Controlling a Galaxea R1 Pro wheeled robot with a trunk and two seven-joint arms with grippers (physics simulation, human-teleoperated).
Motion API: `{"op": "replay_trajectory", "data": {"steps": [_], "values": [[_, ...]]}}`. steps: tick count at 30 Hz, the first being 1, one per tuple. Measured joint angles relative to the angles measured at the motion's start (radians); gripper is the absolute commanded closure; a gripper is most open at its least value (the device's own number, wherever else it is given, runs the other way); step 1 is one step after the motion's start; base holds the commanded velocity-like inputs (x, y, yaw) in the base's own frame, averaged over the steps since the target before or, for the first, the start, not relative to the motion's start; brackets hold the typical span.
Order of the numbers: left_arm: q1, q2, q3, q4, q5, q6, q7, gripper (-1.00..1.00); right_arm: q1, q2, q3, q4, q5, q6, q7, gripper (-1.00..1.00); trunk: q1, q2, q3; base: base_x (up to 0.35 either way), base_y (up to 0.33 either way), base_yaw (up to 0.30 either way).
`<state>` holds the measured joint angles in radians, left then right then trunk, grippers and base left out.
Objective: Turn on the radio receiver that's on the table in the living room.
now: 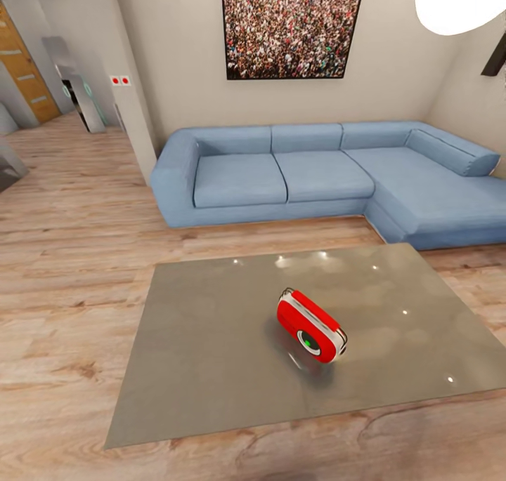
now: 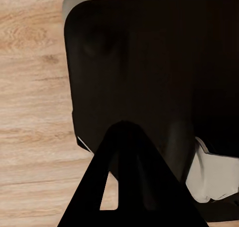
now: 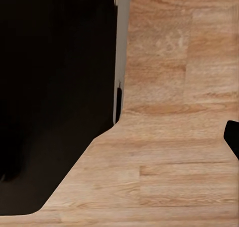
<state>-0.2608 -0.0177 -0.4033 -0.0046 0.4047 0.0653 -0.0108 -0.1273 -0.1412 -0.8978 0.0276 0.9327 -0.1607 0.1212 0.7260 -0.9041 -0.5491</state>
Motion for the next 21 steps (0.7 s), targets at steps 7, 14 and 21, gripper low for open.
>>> {"op": "replay_trajectory", "data": {"steps": [7,14,21], "values": [[0.0,0.004,0.001,0.0,0.011,-0.053,-0.001,1.0,0.0,0.0,0.0,0.0,0.0,0.0,-0.001,-1.0,0.0,0.0,0.011,0.0,0.0,0.0],[0.0,0.004,-0.001,-0.005,0.002,-0.064,-0.003,1.0,0.0,0.0,0.0,0.0,0.0,0.0,-0.002,-1.0,0.0,0.0,0.022,0.0,0.0,0.0],[0.0,0.005,-0.002,-0.004,0.002,-0.065,-0.003,1.0,0.0,0.0,-0.001,0.0,-0.001,0.0,-0.002,-1.0,0.0,0.0,0.033,0.0,0.0,0.0]]}}
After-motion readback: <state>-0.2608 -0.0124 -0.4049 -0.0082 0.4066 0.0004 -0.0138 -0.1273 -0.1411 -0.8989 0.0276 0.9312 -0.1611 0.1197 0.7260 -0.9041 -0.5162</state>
